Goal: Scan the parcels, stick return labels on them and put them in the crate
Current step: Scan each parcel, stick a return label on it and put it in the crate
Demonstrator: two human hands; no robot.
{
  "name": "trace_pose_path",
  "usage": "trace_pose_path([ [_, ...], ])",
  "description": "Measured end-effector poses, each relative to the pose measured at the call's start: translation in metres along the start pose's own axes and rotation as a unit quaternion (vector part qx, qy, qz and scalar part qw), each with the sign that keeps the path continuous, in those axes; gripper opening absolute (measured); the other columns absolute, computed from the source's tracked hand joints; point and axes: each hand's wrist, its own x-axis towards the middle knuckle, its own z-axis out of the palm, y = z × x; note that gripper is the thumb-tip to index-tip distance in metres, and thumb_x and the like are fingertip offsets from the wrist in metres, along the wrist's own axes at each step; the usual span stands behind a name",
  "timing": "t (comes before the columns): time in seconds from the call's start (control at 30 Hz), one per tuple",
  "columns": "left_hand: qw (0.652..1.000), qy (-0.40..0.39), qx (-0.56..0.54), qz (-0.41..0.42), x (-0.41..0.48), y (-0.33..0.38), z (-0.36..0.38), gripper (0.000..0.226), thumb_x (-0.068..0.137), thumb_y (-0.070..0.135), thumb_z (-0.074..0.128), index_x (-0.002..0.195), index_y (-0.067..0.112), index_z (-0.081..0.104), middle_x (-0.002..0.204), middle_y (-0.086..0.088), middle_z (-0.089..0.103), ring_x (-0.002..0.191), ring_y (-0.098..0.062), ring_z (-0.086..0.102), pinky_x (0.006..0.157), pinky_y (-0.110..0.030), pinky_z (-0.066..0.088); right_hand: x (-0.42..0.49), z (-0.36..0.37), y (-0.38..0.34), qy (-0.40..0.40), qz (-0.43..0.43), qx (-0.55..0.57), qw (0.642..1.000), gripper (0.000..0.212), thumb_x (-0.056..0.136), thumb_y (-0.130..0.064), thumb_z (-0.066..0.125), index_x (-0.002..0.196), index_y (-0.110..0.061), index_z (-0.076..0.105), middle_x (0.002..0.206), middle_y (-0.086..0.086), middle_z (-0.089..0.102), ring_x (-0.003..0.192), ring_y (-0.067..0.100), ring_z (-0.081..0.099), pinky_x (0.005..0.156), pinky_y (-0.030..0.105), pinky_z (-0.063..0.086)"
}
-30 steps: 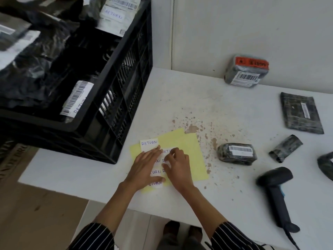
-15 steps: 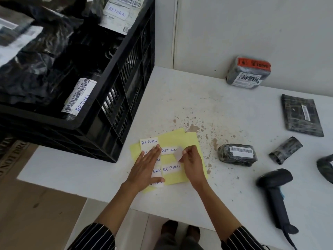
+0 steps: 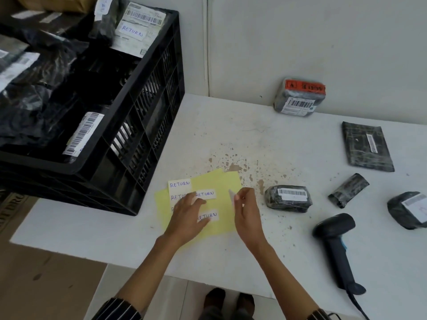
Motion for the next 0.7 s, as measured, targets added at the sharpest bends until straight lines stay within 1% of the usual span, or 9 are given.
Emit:
trace_pose_path([
  [0.07, 0.980, 0.051, -0.190, -0.039, -0.002, 0.034, 0.001, 0.026, 0.092, 0.038, 0.055, 0.104, 0.017, 0.062, 0.118, -0.002, 0.057, 0.114, -0.017, 0.055, 0.097, -0.029, 0.042, -0.004, -0.005, 0.000, 0.015, -0.077, -0.090, 0.993, 0.006, 0.100, -0.020, 0.038, 0.096, -0.019, 0.043, 0.094, 0.000, 0.043, 0.076, 0.012, 0.045, 0.068, 0.028, 0.041],
  [0.1, 0.956, 0.052, -0.280, -0.067, -0.002, 0.051, 0.001, 0.028, 0.090, 0.041, 0.055, 0.093, 0.015, 0.063, 0.103, 0.000, 0.064, 0.097, -0.015, 0.063, 0.087, -0.028, 0.050, -0.005, -0.007, 0.000, 0.023, -0.100, -0.130, 0.986, 0.011, 0.099, -0.023, 0.039, 0.100, -0.015, 0.046, 0.099, 0.000, 0.044, 0.080, 0.014, 0.047, 0.070, 0.029, 0.043],
  [0.13, 0.932, 0.050, -0.346, -0.095, -0.002, 0.066, 0.001, 0.031, 0.089, 0.042, 0.058, 0.089, 0.012, 0.064, 0.093, -0.001, 0.067, 0.086, -0.014, 0.067, 0.080, -0.029, 0.054, -0.007, -0.011, 0.000, 0.028, -0.117, -0.160, 0.980, 0.017, 0.097, -0.026, 0.040, 0.101, -0.011, 0.049, 0.101, 0.002, 0.045, 0.081, 0.016, 0.049, 0.069, 0.031, 0.045],
  [0.2, 0.897, 0.059, -0.416, -0.139, 0.001, 0.085, 0.006, 0.031, 0.085, 0.037, 0.066, 0.088, 0.007, 0.065, 0.087, -0.006, 0.069, 0.077, -0.015, 0.069, 0.072, -0.029, 0.058, -0.011, -0.020, -0.001, 0.040, -0.137, -0.198, 0.970, 0.018, 0.094, -0.024, 0.045, 0.099, -0.008, 0.052, 0.102, 0.006, 0.047, 0.080, 0.020, 0.052, 0.066, 0.035, 0.049],
  [0.27, 0.877, 0.075, -0.444, -0.170, 0.005, 0.095, 0.011, 0.021, 0.084, 0.024, 0.069, 0.083, 0.004, 0.065, 0.083, -0.011, 0.070, 0.071, -0.019, 0.070, 0.070, -0.031, 0.059, -0.016, -0.031, 0.000, 0.038, -0.132, -0.208, 0.968, 0.022, 0.093, -0.029, 0.046, 0.096, -0.009, 0.054, 0.103, 0.005, 0.046, 0.082, 0.018, 0.053, 0.068, 0.033, 0.050],
  [0.43, 0.863, 0.056, -0.470, -0.180, 0.009, 0.110, 0.021, 0.009, 0.089, 0.004, 0.059, 0.082, -0.001, 0.062, 0.069, -0.008, 0.068, 0.060, -0.017, 0.069, 0.078, -0.042, 0.057, -0.023, -0.067, 0.008, 0.001, -0.057, -0.105, 0.993, 0.023, 0.084, -0.034, 0.064, 0.100, -0.019, 0.059, 0.107, -0.009, 0.042, 0.100, 0.003, 0.049, 0.081, 0.007, 0.038],
  [0.6, 0.857, 0.023, -0.487, -0.168, 0.015, 0.129, 0.026, 0.008, 0.090, 0.003, 0.056, 0.086, -0.001, 0.062, 0.069, -0.009, 0.069, 0.065, -0.020, 0.069, 0.076, -0.039, 0.058, -0.016, -0.088, 0.006, 0.102, 0.086, 0.037, 0.990, 0.020, 0.087, -0.022, 0.066, 0.095, -0.028, 0.048, 0.088, -0.006, 0.061, 0.076, 0.007, 0.056, 0.066, 0.015, 0.042],
  [0.67, 0.857, 0.025, -0.487, -0.164, 0.019, 0.138, 0.029, 0.009, 0.090, 0.003, 0.057, 0.082, 0.001, 0.062, 0.069, -0.009, 0.067, 0.062, -0.019, 0.066, 0.066, -0.032, 0.058, -0.011, -0.095, 0.007, 0.131, 0.104, 0.056, 0.984, 0.010, 0.090, -0.019, 0.061, 0.084, -0.020, 0.053, 0.080, -0.004, 0.062, 0.070, 0.012, 0.055, 0.061, 0.014, 0.041],
  [0.7, 0.862, 0.032, -0.481, -0.160, 0.022, 0.143, 0.031, 0.011, 0.090, 0.004, 0.058, 0.080, 0.003, 0.062, 0.069, -0.010, 0.066, 0.061, -0.018, 0.064, 0.058, -0.027, 0.055, -0.009, -0.099, 0.008, 0.147, 0.101, 0.049, 0.983, 0.013, 0.092, -0.017, 0.059, 0.080, -0.017, 0.053, 0.078, -0.002, 0.061, 0.069, 0.011, 0.053, 0.060, 0.012, 0.040],
])
